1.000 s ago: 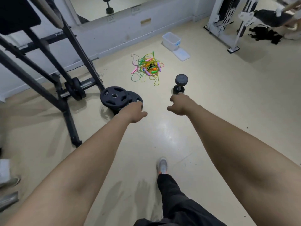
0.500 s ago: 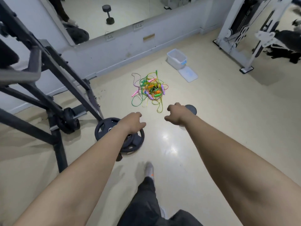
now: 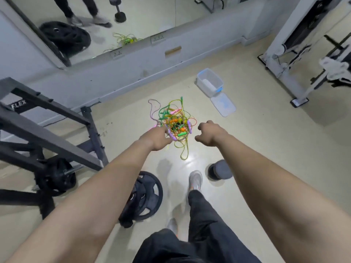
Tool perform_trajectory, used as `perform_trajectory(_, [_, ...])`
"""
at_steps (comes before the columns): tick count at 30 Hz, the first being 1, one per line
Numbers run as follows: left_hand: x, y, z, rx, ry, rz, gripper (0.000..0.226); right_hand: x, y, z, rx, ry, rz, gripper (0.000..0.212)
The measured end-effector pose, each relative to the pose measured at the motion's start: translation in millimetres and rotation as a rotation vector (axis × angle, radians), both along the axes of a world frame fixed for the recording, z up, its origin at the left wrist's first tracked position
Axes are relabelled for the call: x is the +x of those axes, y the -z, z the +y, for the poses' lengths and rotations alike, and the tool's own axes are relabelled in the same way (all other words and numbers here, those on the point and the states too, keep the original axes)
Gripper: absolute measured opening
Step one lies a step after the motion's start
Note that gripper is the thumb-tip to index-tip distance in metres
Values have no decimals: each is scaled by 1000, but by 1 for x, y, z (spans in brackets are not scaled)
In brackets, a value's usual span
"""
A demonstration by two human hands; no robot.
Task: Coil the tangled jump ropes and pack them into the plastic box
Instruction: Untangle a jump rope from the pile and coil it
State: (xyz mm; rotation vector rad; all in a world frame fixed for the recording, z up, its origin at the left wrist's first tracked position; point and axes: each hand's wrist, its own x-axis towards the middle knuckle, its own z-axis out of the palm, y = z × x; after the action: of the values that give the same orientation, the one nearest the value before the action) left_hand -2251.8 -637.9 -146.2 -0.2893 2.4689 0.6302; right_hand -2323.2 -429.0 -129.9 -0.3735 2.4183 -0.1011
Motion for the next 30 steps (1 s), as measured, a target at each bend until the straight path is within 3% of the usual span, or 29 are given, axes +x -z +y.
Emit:
perform_trajectory(3, [-68, 15, -19, 15, -70, 14, 44, -87, 18, -28, -10, -56, 3, 55])
perform_trajectory(8, [-161, 51, -54, 55, -216, -45, 54, -214, 49, -77, -12, -146, -23, 58])
perform_trajectory(19, [-323, 169, -125, 127, -305, -127, 51, -393, 157, -144, 13, -145, -98, 56])
perform_trajectory(24, [-363, 249, -131, 194, -449, -174, 47, -446, 246, -164, 24, -196, -193, 55])
perform_trajectory(30, [-412, 418, -103, 182, -661, -193, 31, -486, 444, -166, -3, -276, -306, 50])
